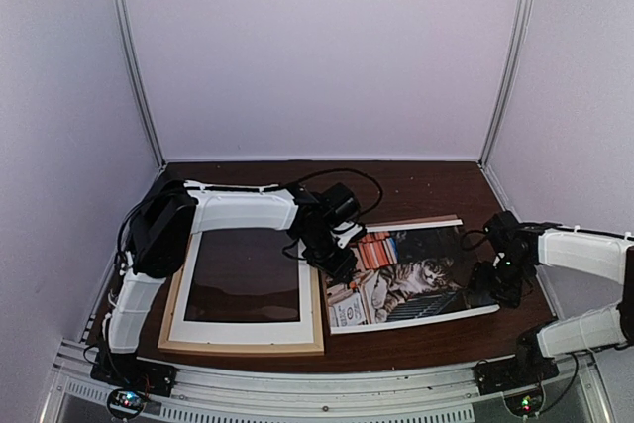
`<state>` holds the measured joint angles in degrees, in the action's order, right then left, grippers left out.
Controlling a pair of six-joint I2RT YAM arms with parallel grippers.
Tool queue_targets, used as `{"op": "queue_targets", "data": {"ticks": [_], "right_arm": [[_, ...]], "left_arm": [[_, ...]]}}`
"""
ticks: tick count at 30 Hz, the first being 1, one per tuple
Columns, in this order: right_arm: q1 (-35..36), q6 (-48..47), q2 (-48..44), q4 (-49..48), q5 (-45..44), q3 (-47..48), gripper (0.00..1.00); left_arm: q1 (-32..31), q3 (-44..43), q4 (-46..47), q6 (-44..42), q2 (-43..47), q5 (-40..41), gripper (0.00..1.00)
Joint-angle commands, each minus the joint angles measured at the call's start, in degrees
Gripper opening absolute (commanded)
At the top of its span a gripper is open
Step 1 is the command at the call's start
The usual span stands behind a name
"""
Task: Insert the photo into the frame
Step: Rotate the photo at the center of the board.
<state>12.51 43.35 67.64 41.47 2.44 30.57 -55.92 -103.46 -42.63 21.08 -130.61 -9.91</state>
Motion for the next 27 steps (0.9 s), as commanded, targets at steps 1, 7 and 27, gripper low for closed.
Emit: {"op": "queue_targets", "data": {"ticks": [1,7,27], "right_arm": [[-0.1,-1.6,3.1,-7.0,-0.5,4.2,0.83],[-2.9,-5.0,10.4,-11.8,0.2,7.7,0.83],[-8.9,-16.4,16.3,-10.1,6.3,18.1,0.83]], "left_arm": [[-0.1,-2.3,-3.0,-1.4,-3.3,-3.6,0.56],[-0.1,-3.0,-4.2,-2.3,-4.0,-7.2,0.54],[-2.8,-5.7,-7.1,-10.2,-3.7,-20.2,0.53]]}}
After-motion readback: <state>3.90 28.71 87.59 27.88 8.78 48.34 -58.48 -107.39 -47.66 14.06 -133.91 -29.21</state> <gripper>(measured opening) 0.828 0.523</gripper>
